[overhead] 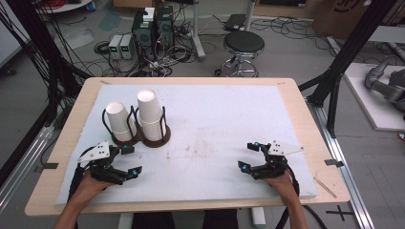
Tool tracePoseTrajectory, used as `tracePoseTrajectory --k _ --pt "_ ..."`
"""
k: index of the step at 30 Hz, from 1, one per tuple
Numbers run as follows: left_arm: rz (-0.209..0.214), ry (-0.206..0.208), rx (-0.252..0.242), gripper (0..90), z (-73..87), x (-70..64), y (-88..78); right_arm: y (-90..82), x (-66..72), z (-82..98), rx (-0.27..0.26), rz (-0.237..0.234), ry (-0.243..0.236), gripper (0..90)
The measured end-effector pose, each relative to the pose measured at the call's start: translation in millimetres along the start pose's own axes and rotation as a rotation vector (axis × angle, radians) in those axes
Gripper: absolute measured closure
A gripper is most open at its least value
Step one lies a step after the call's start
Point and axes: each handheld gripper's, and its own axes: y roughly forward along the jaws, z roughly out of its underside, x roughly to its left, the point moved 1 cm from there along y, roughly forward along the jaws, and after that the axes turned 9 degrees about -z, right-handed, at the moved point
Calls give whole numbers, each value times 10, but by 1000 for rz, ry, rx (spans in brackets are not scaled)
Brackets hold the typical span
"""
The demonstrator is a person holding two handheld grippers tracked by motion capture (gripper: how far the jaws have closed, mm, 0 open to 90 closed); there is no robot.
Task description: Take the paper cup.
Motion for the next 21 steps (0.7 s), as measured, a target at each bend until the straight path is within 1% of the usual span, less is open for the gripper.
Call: tracePoseTrajectory --k 5,6,11,13,14,16,18,21 --pt "-8 3 2 122 -1 -6 3 2 10 0 2 -2 1 141" --pt "-13 9 3 122 -1 -13 5 -2 9 2 1 -3 3 141" --pt "-18 21 6 122 -3 -23 7 -4 6 3 -5 -1 -8 141" --pt "-13 22 7 122 -4 -20 4 -4 7 2 -5 0 -14 141" --pt "-7 12 2 122 -4 -17 2 -3 12 3 -2 -2 -10 141" --pt "-4 12 0 122 -5 -10 0 -3 13 3 -3 -3 -11 141" --pt "7 0 -2 121 -8 -3 -5 -4 13 3 -3 -3 -7 141" --pt "9 2 1 121 -25 3 -11 -3 5 2 -5 -4 -9 142"
